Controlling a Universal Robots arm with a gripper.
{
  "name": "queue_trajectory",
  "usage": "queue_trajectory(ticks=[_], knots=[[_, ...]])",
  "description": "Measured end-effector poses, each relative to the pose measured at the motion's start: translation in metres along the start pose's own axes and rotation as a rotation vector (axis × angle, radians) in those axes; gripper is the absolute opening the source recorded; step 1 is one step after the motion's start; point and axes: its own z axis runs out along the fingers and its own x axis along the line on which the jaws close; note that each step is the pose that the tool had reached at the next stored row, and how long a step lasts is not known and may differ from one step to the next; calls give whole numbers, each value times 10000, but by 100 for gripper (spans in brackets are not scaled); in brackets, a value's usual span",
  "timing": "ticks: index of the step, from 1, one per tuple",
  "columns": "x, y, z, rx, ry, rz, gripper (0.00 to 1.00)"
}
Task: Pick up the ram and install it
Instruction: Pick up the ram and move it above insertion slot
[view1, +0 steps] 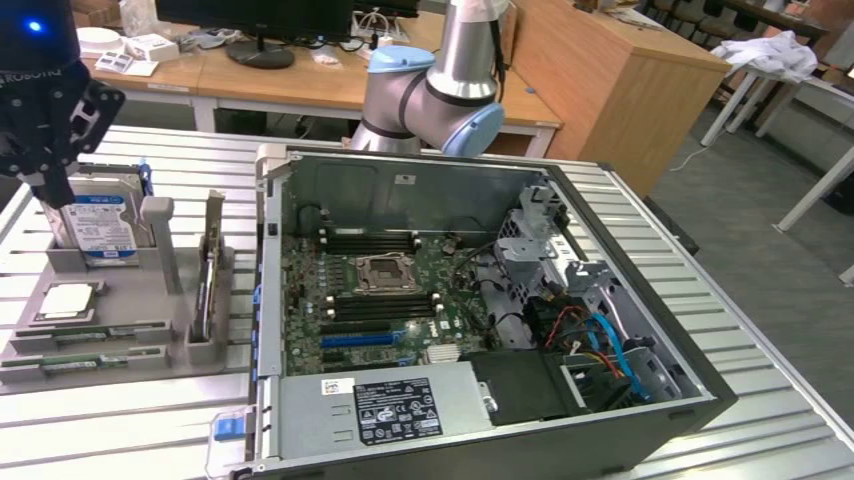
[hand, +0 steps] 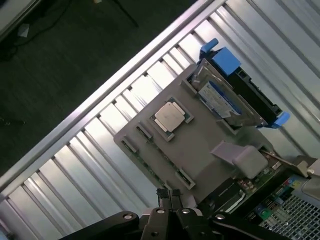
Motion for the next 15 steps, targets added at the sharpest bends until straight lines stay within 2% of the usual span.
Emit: queue_trajectory(ticks=[15], knots=[[0, 0, 3, 119, 108, -2720, 11]])
